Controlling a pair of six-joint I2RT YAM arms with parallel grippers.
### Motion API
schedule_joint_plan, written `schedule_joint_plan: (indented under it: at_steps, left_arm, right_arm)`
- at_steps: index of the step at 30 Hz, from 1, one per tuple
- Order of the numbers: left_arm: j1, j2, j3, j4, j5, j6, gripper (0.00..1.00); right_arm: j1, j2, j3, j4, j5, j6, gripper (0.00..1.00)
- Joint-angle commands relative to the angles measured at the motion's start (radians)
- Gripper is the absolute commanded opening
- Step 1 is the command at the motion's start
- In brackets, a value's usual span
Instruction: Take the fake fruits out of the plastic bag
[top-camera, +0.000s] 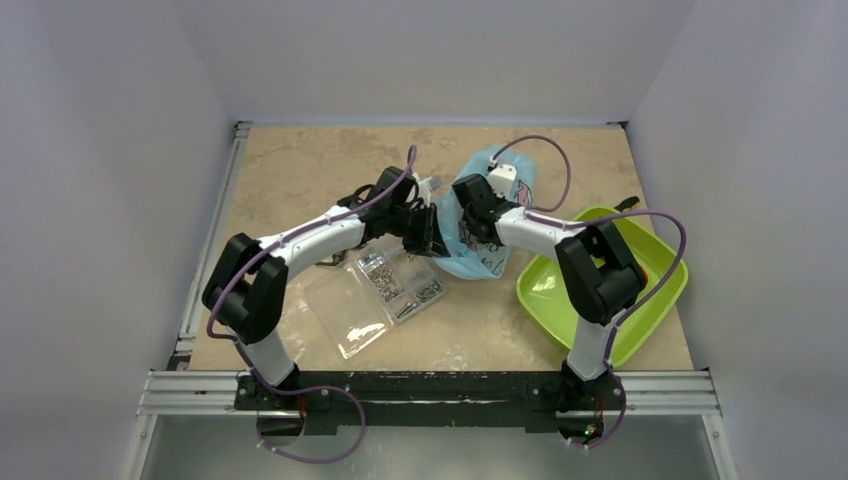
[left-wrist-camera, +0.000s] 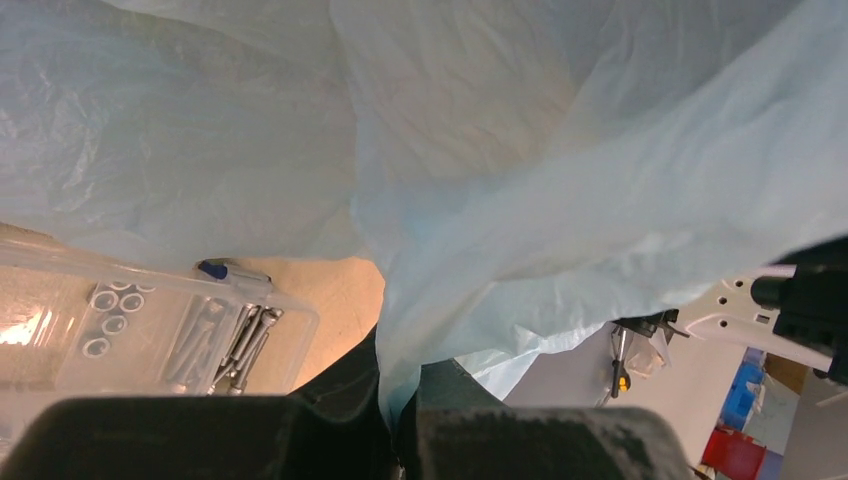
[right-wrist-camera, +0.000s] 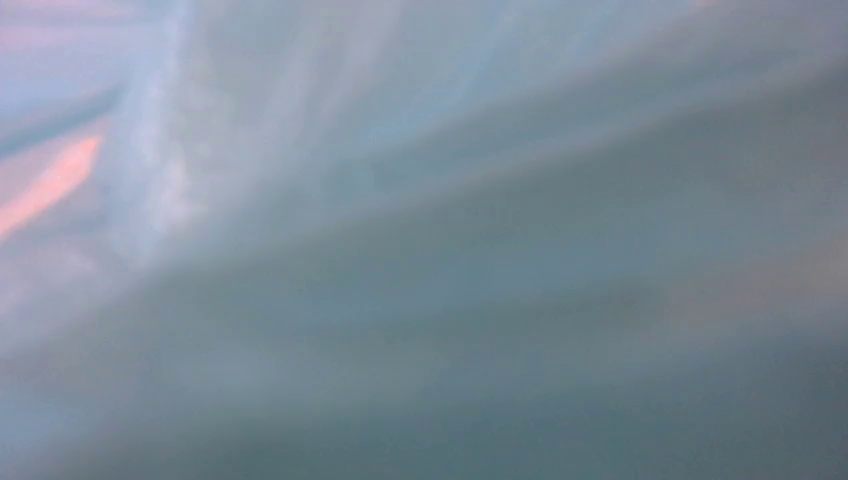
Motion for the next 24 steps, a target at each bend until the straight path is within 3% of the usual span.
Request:
schedule_joint_plan:
  at_steps: [1, 11, 24]
  left_arm:
    - [-0.012, 0.002, 0.001, -0.006, -0.040, -0.002, 0.00]
    - [-0.026, 0.030, -0.052, 0.029, -0.098, -0.057, 0.00]
    - [-0.065, -0.094, -0.086, -0.001, -0.358, 0.029, 0.00]
  right_arm:
    - [-0.031, 0.005, 0.054, 0.048, 0.075, 0.005, 0.48]
    - [-0.058, -0.015, 0.047, 0.192, 0.046, -0.125, 0.65]
    - [-0.056, -0.063, -0.140, 0.506, -0.588, -0.210, 0.89]
